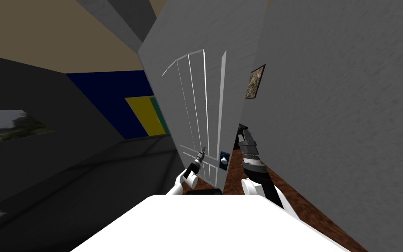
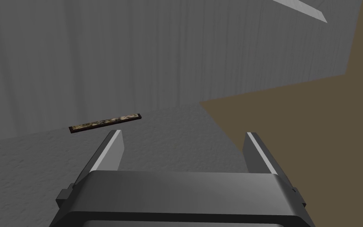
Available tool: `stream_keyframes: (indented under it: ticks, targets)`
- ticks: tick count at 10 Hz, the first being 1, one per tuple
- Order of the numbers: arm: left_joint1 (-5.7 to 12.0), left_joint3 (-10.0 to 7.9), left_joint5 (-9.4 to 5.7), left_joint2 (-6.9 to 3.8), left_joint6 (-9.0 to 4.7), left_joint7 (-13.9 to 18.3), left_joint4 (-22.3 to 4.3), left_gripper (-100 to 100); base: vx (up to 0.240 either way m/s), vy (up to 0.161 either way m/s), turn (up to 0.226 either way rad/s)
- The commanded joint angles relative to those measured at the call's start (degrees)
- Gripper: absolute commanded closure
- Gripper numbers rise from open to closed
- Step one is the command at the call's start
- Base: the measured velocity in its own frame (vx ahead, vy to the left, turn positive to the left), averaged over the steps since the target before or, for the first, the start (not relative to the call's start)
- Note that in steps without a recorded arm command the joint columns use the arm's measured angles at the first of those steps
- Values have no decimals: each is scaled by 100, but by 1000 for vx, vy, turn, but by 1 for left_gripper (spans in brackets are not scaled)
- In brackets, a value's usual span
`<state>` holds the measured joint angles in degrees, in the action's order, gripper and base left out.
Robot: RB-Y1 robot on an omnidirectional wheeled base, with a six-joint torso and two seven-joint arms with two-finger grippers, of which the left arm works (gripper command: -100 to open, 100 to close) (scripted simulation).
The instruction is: Push the door open
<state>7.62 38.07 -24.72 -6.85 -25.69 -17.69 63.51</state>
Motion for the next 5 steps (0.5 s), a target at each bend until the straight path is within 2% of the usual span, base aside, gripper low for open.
stream_keyframes:
  ticks: [1, 4, 5]
  targets:
    - [53, 21, 58, 7, 12, 91, -42, -100, -7, -1, 28]
    - [53, 21, 58, 7, 12, 91, -42, -100, -3, 3, 19]
    - [91, 35, 93, 9, 11, 148, -78, -100, -3, -4, 88]
